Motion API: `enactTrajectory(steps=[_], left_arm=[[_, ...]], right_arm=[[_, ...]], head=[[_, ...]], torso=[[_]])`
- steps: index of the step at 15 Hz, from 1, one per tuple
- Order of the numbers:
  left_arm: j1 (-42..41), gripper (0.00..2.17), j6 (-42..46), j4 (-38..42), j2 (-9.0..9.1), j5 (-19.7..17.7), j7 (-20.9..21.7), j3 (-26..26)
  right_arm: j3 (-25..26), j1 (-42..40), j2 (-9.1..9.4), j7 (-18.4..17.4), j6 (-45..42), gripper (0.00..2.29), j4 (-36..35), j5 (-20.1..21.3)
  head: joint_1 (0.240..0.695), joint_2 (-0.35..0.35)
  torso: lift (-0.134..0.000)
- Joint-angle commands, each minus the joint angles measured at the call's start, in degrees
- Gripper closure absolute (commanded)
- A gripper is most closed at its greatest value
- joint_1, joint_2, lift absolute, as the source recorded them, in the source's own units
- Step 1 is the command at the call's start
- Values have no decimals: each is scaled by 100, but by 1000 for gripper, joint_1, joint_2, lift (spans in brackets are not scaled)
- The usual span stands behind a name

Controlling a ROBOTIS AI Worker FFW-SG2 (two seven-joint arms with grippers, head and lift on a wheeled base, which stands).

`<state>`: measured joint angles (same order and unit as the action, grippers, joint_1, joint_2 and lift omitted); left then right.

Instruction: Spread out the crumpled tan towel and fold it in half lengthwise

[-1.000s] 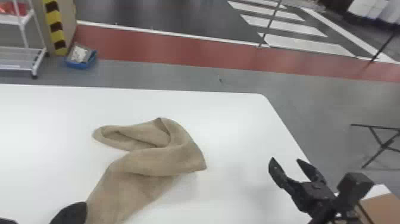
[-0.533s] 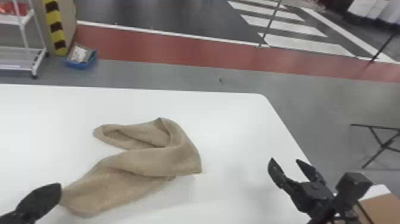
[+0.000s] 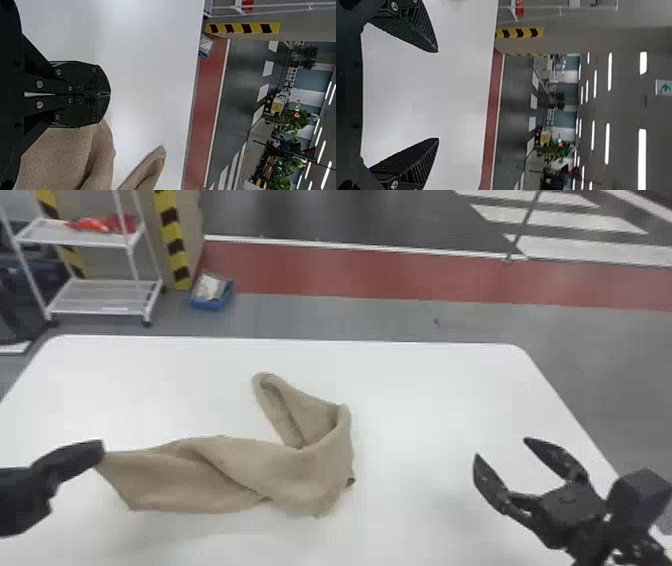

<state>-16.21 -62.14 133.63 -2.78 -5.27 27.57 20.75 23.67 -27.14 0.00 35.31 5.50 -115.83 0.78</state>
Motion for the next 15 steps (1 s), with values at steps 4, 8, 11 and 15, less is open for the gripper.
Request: enactTrajectory(steps=[4,8,11,15], left_arm=[[3,2142,-76,111,-4,44,65,-35],[-41,2142,-76,120,-4,44,73,8],[-41,2142,-76,120,5,87,65,-44],[-41,2142,-111,146,5,175,65,-71]], right_arm=[[-1769,859,5,1101,-149,93,69,3385],[-2165,1378,5,1910,642,167,201,4343],[-2349,1448,5,1901,747,228,482,4317],[-2340,1360,5,2164,817,252,456,4247]], head=[[695,64],[695,184],[695,194],[695,207]], torso=[[-124],[-124],[-124],[-124]])
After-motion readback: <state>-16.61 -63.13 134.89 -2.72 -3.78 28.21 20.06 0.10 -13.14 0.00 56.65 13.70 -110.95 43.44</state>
